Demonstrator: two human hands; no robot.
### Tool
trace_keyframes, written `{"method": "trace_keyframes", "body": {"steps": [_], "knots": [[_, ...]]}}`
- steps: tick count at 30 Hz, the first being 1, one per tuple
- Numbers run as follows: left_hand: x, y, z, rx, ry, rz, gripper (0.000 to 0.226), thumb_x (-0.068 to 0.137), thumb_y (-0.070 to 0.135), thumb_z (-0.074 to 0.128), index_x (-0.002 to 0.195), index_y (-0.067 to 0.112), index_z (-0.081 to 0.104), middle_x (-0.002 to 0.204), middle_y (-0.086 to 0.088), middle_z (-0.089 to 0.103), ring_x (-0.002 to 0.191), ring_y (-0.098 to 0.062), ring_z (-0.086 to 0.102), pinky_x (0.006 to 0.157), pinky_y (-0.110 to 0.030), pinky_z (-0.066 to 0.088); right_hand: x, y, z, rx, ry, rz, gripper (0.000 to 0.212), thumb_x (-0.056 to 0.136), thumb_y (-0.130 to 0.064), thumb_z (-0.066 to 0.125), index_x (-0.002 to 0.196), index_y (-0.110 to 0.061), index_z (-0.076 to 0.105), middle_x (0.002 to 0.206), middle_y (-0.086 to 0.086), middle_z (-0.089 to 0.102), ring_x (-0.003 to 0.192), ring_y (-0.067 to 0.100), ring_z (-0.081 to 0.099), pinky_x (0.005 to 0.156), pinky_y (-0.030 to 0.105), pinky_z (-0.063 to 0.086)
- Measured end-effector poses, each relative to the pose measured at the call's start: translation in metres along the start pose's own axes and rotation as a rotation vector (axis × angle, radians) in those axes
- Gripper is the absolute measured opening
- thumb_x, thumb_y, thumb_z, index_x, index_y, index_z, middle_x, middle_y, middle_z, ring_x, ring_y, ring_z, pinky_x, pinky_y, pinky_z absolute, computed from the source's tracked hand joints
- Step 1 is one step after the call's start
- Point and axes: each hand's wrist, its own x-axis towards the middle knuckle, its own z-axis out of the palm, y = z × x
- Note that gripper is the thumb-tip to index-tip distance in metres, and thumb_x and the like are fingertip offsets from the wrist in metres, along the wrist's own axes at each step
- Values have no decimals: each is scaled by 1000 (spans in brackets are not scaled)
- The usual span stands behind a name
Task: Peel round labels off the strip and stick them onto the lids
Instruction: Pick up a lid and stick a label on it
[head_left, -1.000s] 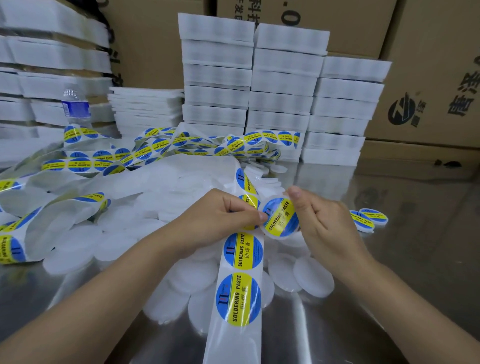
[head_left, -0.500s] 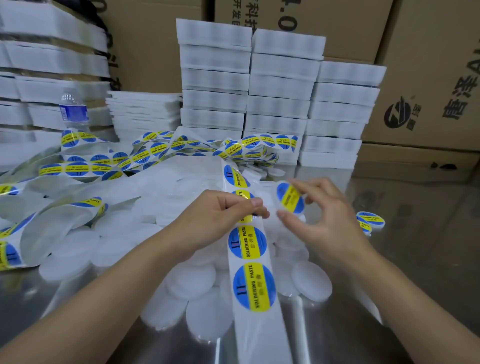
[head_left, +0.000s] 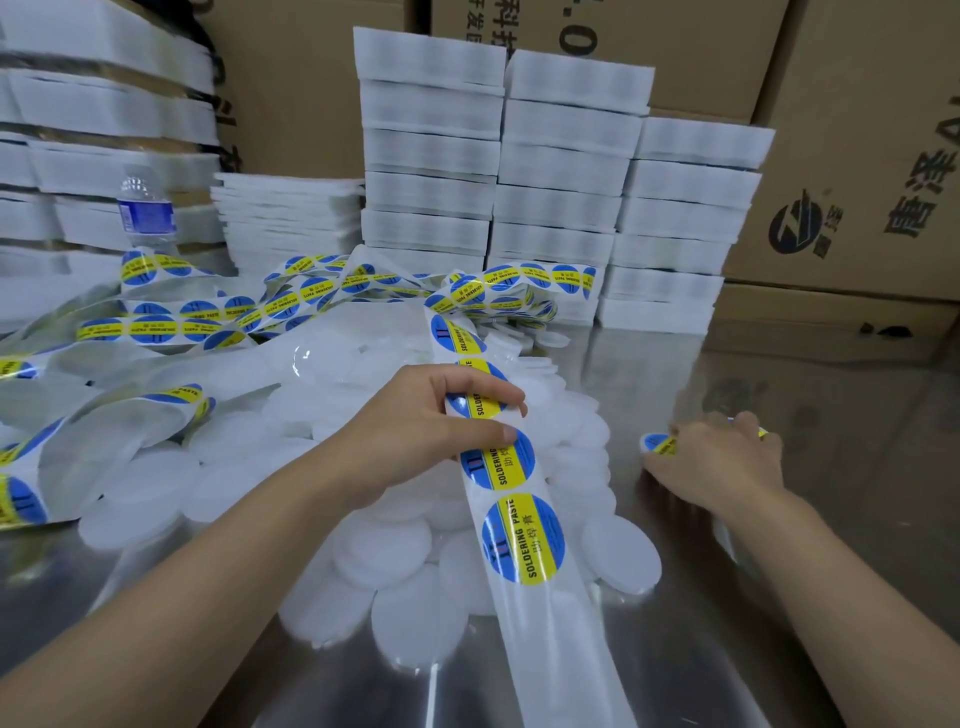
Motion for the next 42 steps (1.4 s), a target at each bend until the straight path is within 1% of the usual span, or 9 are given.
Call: {"method": "trace_keyframes", "body": {"steps": [4, 7, 10, 12, 18, 24, 32, 38, 42], "knots": [[2, -1, -1, -2, 46, -26, 28, 75, 2, 75, 76, 30, 76, 88, 1, 75, 72, -12, 72, 68, -23, 58, -11, -14, -12, 265, 269, -140, 41, 84, -37, 56, 125, -27, 57, 129, 3, 52, 119, 27, 34, 94, 36, 25], [2, -1, -1, -2, 68, -26, 30, 77, 6, 74, 78, 36, 75, 82, 7, 75, 68, -10, 71, 56, -21, 55, -30, -30, -25, 618, 490, -376, 29, 83, -19, 61, 111, -24, 67, 105, -4, 62, 106, 22, 46, 90, 32, 28], [2, 0, -1, -21, 116, -4, 31, 81, 7, 71, 85, 38, 73, 73, 11, 73, 61, -7, 69, 48, -19, 50, -57, -42, -37, 1023, 246, -670, 30, 84, -13, 64, 103, -36, 66, 78, -15, 64, 81, 1, 56, 74, 13, 41], [3, 0, -2, -47, 150, 1, 30, 82, 7, 70, 89, 36, 72, 72, 10, 73, 61, -8, 69, 48, -19, 50, -71, -47, -40, 1138, 85, -820, 32, 82, -18, 65, 103, -42, 62, 81, -13, 67, 81, 0, 59, 75, 10, 42], [6, -1, -5, -92, 210, -14, 32, 82, 4, 69, 90, 35, 72, 75, 3, 75, 64, -12, 71, 60, -28, 58, -79, -56, -39, 1240, 5, -864, 37, 76, -4, 75, 106, -25, 69, 90, -1, 67, 84, 11, 60, 79, 36, 53], [6, -1, -4, -115, 182, -60, 25, 81, 10, 71, 96, 30, 70, 73, 2, 74, 57, -10, 68, 42, -19, 48, -78, -58, -38, 1176, 136, -852, 34, 75, 1, 74, 96, -25, 70, 80, -3, 64, 73, 6, 57, 71, 19, 49], [5, -1, -4, -25, 149, -82, 38, 74, 12, 78, 102, 34, 67, 81, 7, 71, 56, -6, 66, 42, -17, 45, -77, -57, -36, 1032, 291, -887, 20, 75, -3, 75, 88, -19, 75, 73, -1, 65, 72, 6, 57, 71, 24, 46], [6, -2, -4, -18, 166, -93, 25, 82, 14, 71, 95, 35, 70, 77, 8, 74, 62, -6, 69, 49, -19, 51, -77, -55, -37, 1038, 171, -807, 16, 78, -12, 73, 74, -27, 70, 70, -15, 67, 70, -1, 61, 69, 9, 43], [8, -2, -9, -152, 251, -79, 28, 88, 5, 61, 88, 29, 75, 88, 8, 75, 72, -8, 70, 59, -19, 55, -76, -55, -37, 965, 131, -785, 18, 82, -18, 69, 72, -32, 64, 73, -17, 66, 75, 0, 59, 72, 16, 43]]}}
